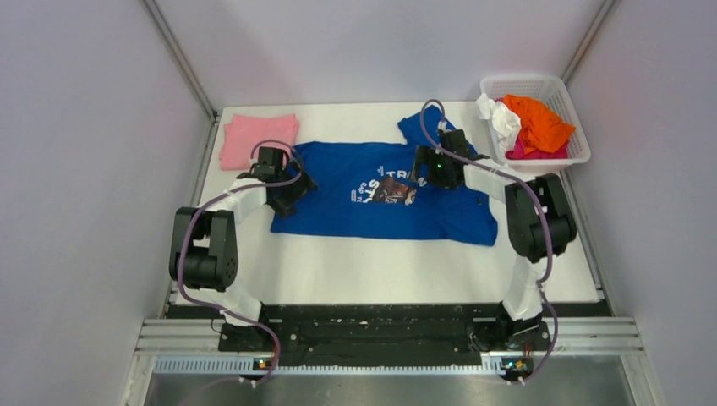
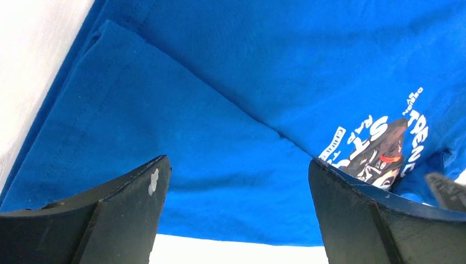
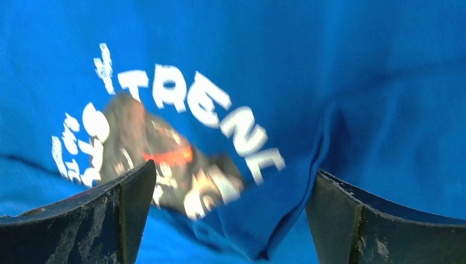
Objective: Fold and stack the t-shirts
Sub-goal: Fold the flattened tshirt in 1/3 of the way
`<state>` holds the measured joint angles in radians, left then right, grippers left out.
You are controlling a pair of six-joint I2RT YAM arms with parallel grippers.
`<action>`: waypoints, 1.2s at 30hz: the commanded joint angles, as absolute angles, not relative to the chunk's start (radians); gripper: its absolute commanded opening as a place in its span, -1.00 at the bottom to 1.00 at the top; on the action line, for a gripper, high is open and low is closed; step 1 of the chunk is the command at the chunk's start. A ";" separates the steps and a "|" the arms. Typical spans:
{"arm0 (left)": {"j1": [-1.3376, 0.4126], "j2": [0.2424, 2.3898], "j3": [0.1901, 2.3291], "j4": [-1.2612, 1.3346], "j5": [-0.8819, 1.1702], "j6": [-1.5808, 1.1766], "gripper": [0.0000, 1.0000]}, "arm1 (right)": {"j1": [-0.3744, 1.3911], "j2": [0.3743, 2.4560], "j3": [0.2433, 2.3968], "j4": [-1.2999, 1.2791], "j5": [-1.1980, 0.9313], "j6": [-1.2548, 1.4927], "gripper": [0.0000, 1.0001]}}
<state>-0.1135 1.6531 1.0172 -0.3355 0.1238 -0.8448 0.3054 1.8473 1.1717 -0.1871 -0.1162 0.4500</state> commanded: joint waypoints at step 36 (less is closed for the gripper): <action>-0.247 1.095 0.424 -0.485 -0.099 -0.978 0.98 | 0.403 1.080 0.444 -0.422 0.073 0.743 0.97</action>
<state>-0.2447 1.1717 0.5182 -0.2920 -0.0055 -0.9440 0.3824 1.1637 0.4961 -0.2401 0.0463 0.7113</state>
